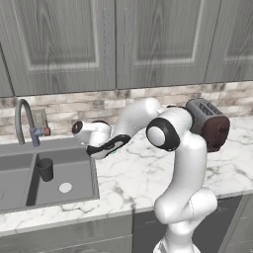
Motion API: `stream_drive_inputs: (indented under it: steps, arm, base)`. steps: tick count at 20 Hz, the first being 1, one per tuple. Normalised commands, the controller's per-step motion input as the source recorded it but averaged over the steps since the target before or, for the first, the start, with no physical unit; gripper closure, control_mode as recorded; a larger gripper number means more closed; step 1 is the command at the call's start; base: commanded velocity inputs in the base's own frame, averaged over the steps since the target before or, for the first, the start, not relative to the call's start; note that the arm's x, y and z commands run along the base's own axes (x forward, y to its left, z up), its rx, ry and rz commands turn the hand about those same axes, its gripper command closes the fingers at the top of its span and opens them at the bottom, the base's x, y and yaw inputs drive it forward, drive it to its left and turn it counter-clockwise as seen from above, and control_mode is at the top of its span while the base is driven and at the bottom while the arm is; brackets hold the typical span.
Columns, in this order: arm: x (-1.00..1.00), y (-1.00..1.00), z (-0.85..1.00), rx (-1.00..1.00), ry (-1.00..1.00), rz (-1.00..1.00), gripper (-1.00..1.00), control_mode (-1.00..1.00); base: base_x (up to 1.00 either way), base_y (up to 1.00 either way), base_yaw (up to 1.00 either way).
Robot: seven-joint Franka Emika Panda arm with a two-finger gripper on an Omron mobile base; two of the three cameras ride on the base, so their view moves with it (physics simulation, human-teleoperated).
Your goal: Place the mug in the left basin and the glass cup in the right basin of the sink.
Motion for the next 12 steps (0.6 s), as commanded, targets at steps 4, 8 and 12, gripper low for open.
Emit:
stream_drive_inputs:
  steps: [4, 8, 12]
  arm:
    - [0.27, 0.00, -0.05, 0.00, 0.00, -0.08, 1.00, -1.00]
    - [0.27, 0.00, -0.06, 0.00, 0.00, -0.08, 1.00, -1.00]
    - [0.08, 0.00, -0.01, 0.00, 0.00, -0.06, 1.00, -1.00]
  base:
    - [0.00, 0.00, 0.00]
    - [0.00, 0.00, 0.00]
    - [0.00, 0.00, 0.00]
